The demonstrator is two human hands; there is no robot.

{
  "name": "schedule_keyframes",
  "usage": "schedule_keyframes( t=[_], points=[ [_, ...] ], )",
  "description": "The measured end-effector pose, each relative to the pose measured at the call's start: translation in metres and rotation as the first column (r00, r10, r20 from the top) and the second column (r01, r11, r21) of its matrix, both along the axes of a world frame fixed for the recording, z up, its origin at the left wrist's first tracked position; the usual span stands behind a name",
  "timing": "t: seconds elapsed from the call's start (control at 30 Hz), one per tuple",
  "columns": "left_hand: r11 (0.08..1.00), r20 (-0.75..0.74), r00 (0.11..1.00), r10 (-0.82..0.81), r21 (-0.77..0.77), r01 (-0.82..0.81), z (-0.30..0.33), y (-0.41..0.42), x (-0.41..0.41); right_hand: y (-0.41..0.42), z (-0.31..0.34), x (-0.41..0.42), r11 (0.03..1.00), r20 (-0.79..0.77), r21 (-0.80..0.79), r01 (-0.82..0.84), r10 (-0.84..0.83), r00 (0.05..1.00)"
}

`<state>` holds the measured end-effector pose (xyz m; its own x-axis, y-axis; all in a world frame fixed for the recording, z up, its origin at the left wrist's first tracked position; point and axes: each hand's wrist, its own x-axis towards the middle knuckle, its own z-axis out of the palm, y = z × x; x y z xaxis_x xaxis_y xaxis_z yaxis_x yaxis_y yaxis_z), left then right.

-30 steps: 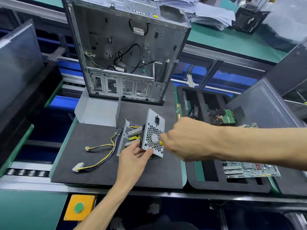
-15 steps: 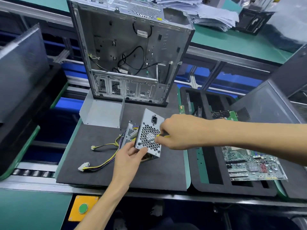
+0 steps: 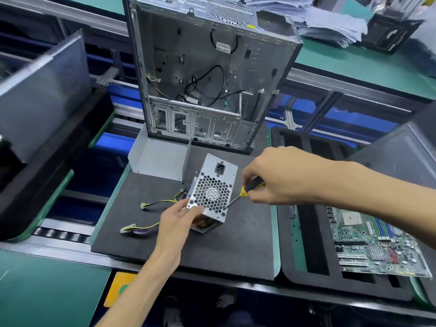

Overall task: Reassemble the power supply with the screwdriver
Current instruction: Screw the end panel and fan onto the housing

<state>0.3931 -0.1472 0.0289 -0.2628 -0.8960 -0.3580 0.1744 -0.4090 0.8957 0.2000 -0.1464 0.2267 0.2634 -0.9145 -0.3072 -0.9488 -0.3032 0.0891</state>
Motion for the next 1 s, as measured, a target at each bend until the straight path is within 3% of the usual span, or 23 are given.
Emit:
schedule_keyframes(
  t=[0.67,0.77,0.9,1.0],
  points=[
    [1.0,0.016,1.0,-0.02,-0.001,0.02,0.004,-0.001,0.003,0.006,-0.01,0.0,0.999,0.032,0.042,-0.004,0.003,0.999],
    [1.0,0.013,1.0,-0.023,-0.001,0.023,0.004,-0.002,0.003,0.01,-0.009,0.0,0.991,-0.038,0.039,-0.126,0.127,0.991],
    [1.0,0.012,0.999,-0.031,0.001,0.031,0.004,-0.002,0.002,0.013,-0.01,0.003,0.905,-0.214,-0.022,-0.426,0.412,0.886],
    [1.0,0.009,1.0,-0.024,0.003,0.024,0.004,-0.002,0.003,0.014,-0.006,0.007,0.889,-0.301,0.002,-0.459,0.438,0.847]
  ],
)
